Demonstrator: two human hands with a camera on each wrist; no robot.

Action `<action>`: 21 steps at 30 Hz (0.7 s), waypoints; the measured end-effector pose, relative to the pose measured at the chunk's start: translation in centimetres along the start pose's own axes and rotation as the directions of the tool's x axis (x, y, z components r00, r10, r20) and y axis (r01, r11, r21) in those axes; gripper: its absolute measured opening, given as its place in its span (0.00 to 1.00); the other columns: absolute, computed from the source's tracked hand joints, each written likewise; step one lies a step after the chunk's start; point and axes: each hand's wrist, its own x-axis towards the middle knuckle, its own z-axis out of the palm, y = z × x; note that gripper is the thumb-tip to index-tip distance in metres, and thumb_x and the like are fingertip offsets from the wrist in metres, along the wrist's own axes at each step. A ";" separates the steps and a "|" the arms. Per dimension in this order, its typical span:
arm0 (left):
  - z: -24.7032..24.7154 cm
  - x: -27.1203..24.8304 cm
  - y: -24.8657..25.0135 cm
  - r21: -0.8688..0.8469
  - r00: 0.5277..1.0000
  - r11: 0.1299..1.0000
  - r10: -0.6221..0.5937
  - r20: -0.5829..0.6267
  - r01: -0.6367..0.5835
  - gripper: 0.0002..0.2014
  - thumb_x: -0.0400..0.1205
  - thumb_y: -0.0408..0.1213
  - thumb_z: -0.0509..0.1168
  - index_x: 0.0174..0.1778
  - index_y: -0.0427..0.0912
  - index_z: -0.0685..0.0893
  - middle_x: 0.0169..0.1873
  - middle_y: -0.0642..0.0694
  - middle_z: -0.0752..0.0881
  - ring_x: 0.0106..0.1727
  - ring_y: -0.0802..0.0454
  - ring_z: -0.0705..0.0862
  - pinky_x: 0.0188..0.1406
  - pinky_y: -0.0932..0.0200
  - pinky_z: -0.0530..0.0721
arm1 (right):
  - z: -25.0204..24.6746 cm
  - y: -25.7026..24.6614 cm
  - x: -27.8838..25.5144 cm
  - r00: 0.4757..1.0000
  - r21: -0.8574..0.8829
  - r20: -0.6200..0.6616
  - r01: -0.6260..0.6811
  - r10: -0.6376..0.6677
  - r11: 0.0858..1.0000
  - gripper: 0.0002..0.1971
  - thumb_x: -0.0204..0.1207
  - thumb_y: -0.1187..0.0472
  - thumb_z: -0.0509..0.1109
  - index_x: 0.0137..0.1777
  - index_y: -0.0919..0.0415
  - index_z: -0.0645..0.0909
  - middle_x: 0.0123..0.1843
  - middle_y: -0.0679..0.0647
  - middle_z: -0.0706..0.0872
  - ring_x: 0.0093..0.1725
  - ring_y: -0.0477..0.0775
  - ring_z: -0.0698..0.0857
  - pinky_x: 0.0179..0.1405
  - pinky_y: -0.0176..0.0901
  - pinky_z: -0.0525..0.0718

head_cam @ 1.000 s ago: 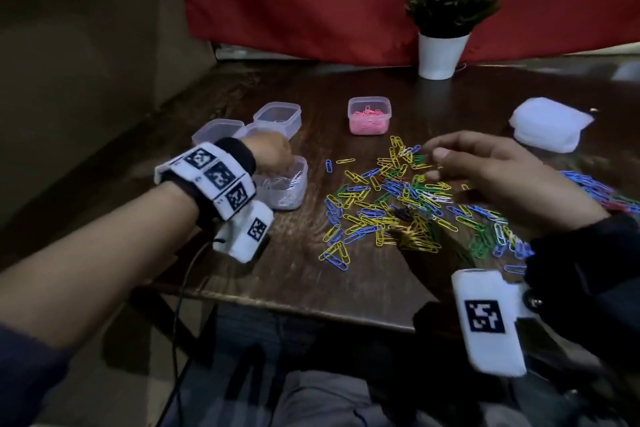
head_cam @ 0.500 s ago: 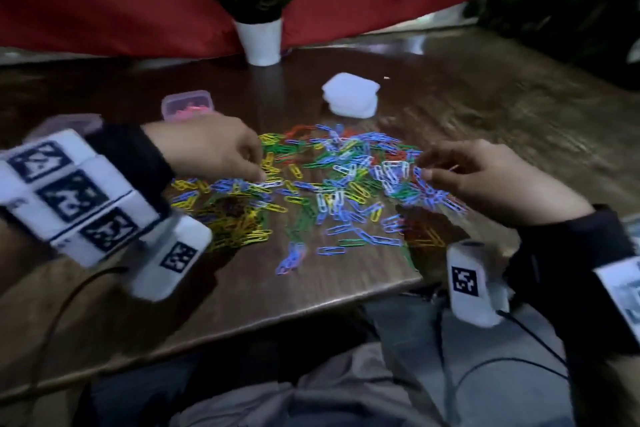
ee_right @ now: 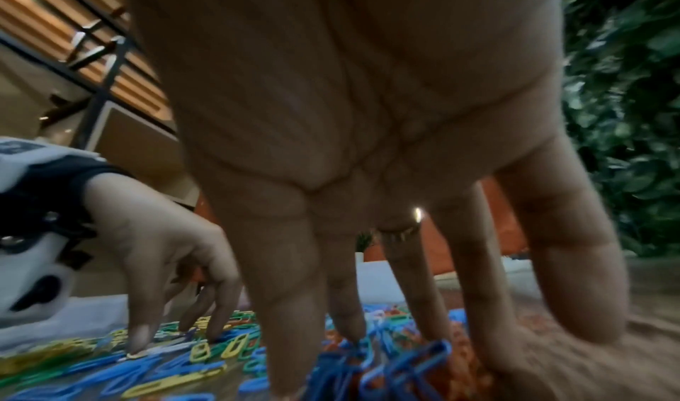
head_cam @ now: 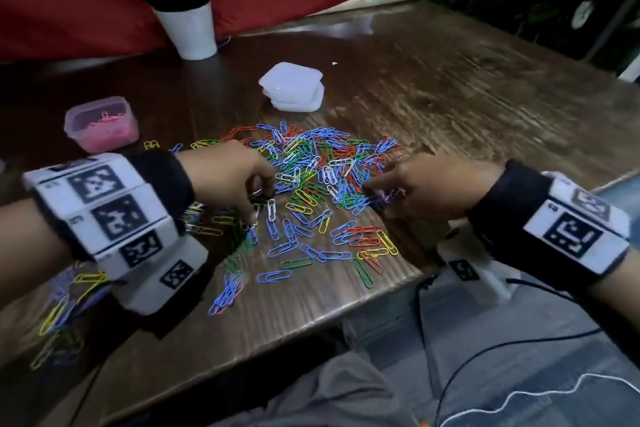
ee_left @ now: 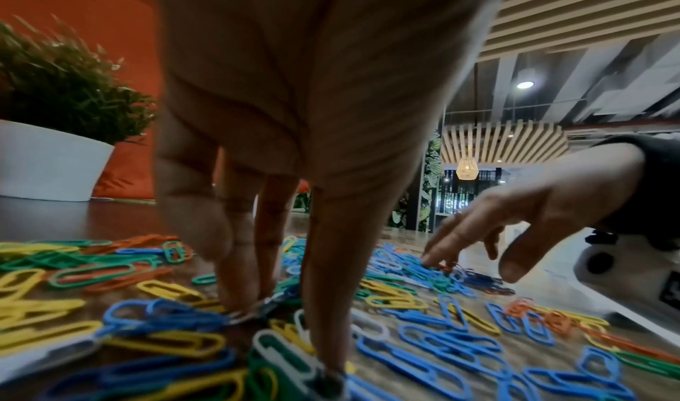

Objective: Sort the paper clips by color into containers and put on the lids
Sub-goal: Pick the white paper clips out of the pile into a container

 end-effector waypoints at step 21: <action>-1.5 6.8 2.9 -0.542 0.987 0.839 -0.046 -0.152 -0.044 0.16 0.66 0.28 0.79 0.36 0.47 0.78 0.30 0.54 0.83 0.21 0.73 0.76 0.25 0.80 0.72 | -3.1 0.0 8.4 0.984 0.181 -0.112 0.157 -0.138 0.971 0.12 0.70 0.56 0.76 0.53 0.57 0.86 0.41 0.49 0.81 0.44 0.46 0.77 0.35 0.36 0.70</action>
